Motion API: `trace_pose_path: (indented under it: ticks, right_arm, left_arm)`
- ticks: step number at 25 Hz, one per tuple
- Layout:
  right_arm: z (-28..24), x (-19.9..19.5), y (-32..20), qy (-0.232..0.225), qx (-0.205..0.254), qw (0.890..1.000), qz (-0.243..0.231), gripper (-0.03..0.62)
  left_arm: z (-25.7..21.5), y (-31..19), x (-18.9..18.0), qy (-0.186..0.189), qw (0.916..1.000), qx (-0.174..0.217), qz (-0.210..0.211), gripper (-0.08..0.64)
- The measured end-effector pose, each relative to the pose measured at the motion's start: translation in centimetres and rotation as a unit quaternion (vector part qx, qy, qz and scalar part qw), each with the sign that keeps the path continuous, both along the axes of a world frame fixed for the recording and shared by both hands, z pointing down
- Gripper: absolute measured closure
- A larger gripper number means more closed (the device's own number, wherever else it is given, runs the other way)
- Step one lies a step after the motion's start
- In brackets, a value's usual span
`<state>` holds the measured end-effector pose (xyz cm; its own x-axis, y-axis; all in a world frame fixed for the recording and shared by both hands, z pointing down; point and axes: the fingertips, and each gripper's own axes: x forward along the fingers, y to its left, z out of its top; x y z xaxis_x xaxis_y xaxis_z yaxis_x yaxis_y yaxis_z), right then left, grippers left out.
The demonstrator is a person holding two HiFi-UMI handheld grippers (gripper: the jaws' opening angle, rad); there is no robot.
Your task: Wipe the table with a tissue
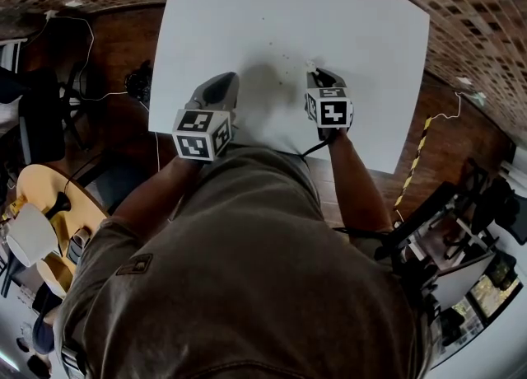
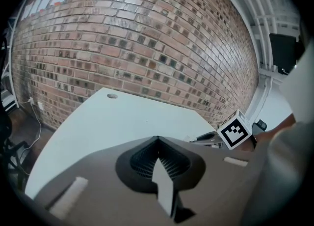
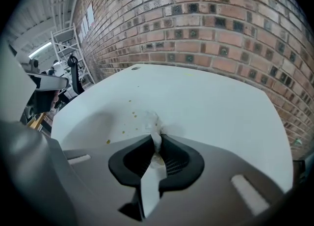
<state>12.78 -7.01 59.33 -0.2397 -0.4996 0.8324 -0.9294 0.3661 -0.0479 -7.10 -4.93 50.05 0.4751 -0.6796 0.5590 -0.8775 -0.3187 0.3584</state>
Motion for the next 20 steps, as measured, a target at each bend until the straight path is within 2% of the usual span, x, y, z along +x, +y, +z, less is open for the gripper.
trace_pose_path:
  ticks: [11, 20]
  right_arm:
    - [0.1, -3.9, 0.2, -0.006, -0.006, 1.0, -0.022, 0.54]
    - [-1.6, -3.1, -0.8, -0.006, 0.011, 1.0, 0.005, 0.54]
  left_arm:
    - [0.3, 0.3, -2.3, 0.004, 1.0, -0.001, -0.005, 0.558]
    - [0.7, -0.3, -2.5, 0.016, 0.9998, -0.005, 0.007, 0.558]
